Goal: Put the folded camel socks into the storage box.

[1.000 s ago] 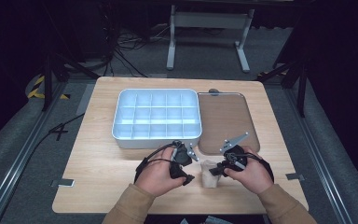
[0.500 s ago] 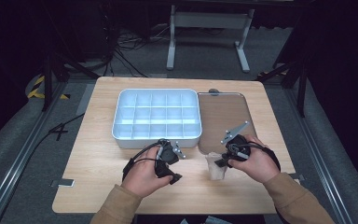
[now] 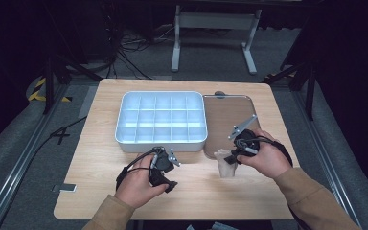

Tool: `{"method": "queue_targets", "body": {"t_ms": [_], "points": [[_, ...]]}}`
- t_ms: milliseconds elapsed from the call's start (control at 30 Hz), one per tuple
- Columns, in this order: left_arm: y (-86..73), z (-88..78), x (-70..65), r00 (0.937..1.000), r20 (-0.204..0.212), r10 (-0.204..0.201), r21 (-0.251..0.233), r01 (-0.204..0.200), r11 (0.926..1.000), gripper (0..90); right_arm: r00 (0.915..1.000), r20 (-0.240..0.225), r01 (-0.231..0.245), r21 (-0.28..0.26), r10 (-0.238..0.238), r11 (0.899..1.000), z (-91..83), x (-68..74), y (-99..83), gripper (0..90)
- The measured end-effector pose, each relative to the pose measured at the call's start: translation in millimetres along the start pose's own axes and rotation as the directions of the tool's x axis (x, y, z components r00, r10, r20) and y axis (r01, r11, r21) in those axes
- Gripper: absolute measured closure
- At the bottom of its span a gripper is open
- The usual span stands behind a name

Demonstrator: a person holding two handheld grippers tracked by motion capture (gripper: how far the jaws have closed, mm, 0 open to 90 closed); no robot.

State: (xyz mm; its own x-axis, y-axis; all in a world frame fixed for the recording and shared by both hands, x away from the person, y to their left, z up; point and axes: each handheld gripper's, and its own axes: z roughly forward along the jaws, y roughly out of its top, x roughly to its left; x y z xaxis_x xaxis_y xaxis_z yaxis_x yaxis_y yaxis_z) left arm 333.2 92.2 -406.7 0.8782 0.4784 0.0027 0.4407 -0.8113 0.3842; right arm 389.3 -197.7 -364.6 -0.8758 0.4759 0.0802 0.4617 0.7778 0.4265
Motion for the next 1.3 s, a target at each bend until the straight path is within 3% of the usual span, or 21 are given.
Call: {"method": "queue_targets", "body": {"t_ms": [167, 233, 433, 567, 700, 833, 1300], "points": [[-6.1, -4.8, 9.1, 0.999, 0.019, -0.041, -0.012, 0.041, 0.9991, 34.1, 0.9997, 0.023, 0.006, 0.015, -0.007, 1.0, -3.1, -0.7, 8.7, 76.1], [-7.5, -5.1, 9.3, 0.9985, 0.002, -0.055, -0.018, 0.055, 0.9983, 34.1, 0.9998, 0.018, 0.004, 0.01, -0.004, 1.0, -4.5, -2.2, 11.7, 76.1], [-14.8, -7.4, 11.9, 0.9993, 0.005, -0.038, -0.024, 0.038, 0.999, 34.0, 0.9992, 0.039, 0.003, 0.022, -0.004, 1.0, -8.6, -7.7, 22.3, 76.0], [-23.4, -5.2, 15.5, 0.9983, -0.002, -0.058, -0.021, 0.058, 0.9981, 34.3, 0.998, 0.06, 0.017, 0.039, -0.019, 0.999, -13.4, -8.5, 31.4, 76.0], [-27.2, -8.7, 15.9, 0.9978, 0.028, -0.06, -0.023, 0.061, 0.9979, 34.4, 0.9963, 0.075, 0.037, 0.047, -0.041, 0.998, -16.9, -10.3, 43.8, 76.0], [-33.5, -11.0, 19.3, 0.9958, 0.019, -0.09, -0.026, 0.09, 0.9956, 34.7, 0.9946, 0.079, 0.063, 0.049, -0.067, 0.997, -19.0, -9.4, 55.8, 75.8], [-34.3, -11.1, 14.9, 0.9958, 0.007, -0.091, -0.028, 0.091, 0.9955, 34.5, 0.987, 0.106, 0.116, 0.05, -0.121, 0.992, -29.8, -13.7, 83.1, 75.7]]}}
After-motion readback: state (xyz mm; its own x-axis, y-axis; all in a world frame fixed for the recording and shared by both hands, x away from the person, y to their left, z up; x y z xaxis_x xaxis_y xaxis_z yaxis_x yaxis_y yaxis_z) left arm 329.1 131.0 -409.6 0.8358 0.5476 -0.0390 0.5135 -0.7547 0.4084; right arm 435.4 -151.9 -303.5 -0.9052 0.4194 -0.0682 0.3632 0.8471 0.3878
